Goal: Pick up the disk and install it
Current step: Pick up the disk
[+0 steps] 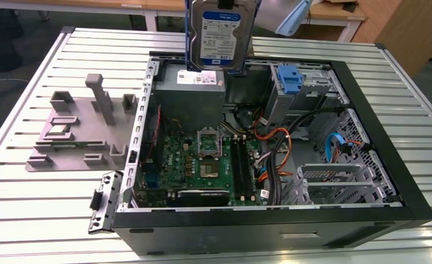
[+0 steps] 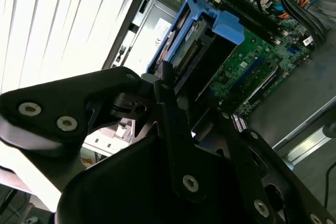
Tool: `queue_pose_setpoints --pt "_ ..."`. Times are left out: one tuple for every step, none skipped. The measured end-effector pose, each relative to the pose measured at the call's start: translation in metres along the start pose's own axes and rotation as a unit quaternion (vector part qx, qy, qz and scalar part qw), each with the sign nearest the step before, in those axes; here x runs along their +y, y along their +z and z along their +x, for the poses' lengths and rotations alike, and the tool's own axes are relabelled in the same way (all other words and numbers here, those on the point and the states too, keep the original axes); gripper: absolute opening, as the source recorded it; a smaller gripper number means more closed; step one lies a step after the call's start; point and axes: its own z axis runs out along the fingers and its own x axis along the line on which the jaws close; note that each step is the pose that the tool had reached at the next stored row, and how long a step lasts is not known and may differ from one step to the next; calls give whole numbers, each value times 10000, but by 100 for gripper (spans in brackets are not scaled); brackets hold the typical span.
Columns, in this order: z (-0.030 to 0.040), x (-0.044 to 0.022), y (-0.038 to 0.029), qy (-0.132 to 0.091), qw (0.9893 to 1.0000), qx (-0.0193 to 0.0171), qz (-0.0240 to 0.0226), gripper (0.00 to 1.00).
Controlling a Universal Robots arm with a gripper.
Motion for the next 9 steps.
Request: queue_pose_setpoints --pt "26 0 -2 0 10000 3 -1 35" --pt "51 0 -2 0 10000 4 -1 35" --pt "75 -1 -3 0 10000 6 -1 35" --pt "100 -1 -3 0 10000 7 0 35" --pt "123 -1 -4 0 10000 9 0 35" --pt "146 -1 -6 0 10000 11 -1 35" --pt "171 -1 -6 1 10000 13 0 35" --pt "195 -1 -7 1 10000 14 0 35" --pt "219 -1 -7 1 10000 15 0 35"
